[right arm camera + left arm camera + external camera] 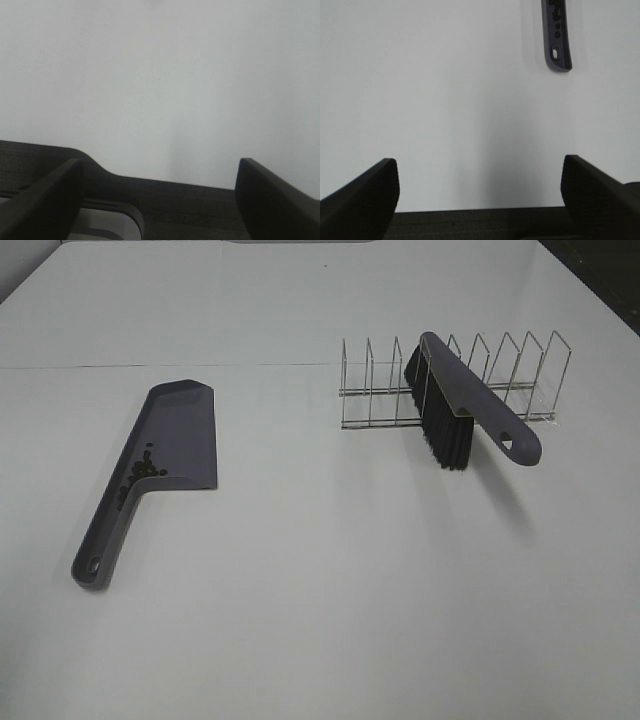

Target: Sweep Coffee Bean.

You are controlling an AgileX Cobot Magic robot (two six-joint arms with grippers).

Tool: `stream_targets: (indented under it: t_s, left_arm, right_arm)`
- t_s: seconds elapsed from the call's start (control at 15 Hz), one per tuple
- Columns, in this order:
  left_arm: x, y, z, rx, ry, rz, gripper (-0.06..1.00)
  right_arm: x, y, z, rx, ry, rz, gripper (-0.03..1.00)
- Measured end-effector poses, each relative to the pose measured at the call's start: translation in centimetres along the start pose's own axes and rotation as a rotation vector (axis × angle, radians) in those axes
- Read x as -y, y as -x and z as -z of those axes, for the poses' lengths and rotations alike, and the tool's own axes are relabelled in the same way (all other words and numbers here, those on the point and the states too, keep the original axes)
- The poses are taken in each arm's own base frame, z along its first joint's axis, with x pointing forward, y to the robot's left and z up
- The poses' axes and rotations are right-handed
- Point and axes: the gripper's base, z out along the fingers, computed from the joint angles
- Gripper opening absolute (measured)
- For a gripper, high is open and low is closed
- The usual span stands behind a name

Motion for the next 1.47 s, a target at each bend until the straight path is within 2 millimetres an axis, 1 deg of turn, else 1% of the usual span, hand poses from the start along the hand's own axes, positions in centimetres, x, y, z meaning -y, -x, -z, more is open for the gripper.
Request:
stream_targets:
  t_s: [0.07, 0.13, 0.2, 0.4, 0.53, 0.67, 0.73, 0.8, 0.93, 1.27, 1.47]
  left_arm:
    - [0.0, -0.5, 0.6, 0.046, -0.016, -0.002, 0.81]
    - [0.0, -1.4, 1.9, 0.134, -0.052, -0.042, 0.81]
    - [0.0, -1.7, 2.2, 0.158, -0.066, -0.063, 0.81]
    - [0.6, -2.9, 3.5, 0.269, -0.151, -0.218, 0.81]
    - [1.0, -3.3, 3.9, 0.308, -0.194, -0.274, 0.81]
    - [1.0, -3.4, 4.0, 0.319, -0.195, -0.283, 0.81]
    - [1.0, -3.7, 4.3, 0.341, -0.196, -0.285, 0.81]
    - [0.9, -4.0, 4.5, 0.359, -0.197, -0.285, 0.81]
    - [0.8, -4.5, 4.9, 0.4, -0.196, -0.285, 0.81]
    - [0.5, -6.1, 6.0, 0.522, -0.197, -0.283, 0.81]
    - [0.5, -6.1, 6.0, 0.524, -0.197, -0.283, 0.81]
  right_arm:
    - [0.0, -0.7, 0.3, 0.017, 0.009, -0.005, 0.77]
    - [0.0, -1.9, 1.2, 0.084, 0.037, -0.004, 0.77]
    - [0.0, -2.1, 1.5, 0.108, 0.045, 0.005, 0.77]
    - [-0.4, -3.3, 2.7, 0.221, 0.12, 0.091, 0.77]
    - [-0.6, -4.0, 3.4, 0.285, 0.153, 0.121, 0.77]
    - [-0.5, -4.5, 3.8, 0.335, 0.153, 0.13, 0.77]
    - [-0.4, -5.3, 4.4, 0.412, 0.154, 0.132, 0.77]
    - [-0.3, -5.8, 4.7, 0.45, 0.156, 0.131, 0.77]
    - [-0.2, -6.3, 5.0, 0.493, 0.157, 0.13, 0.77]
    - [-0.2, -6.4, 5.0, 0.498, 0.158, 0.129, 0.77]
    - [-0.2, -6.4, 5.0, 0.498, 0.158, 0.129, 0.77]
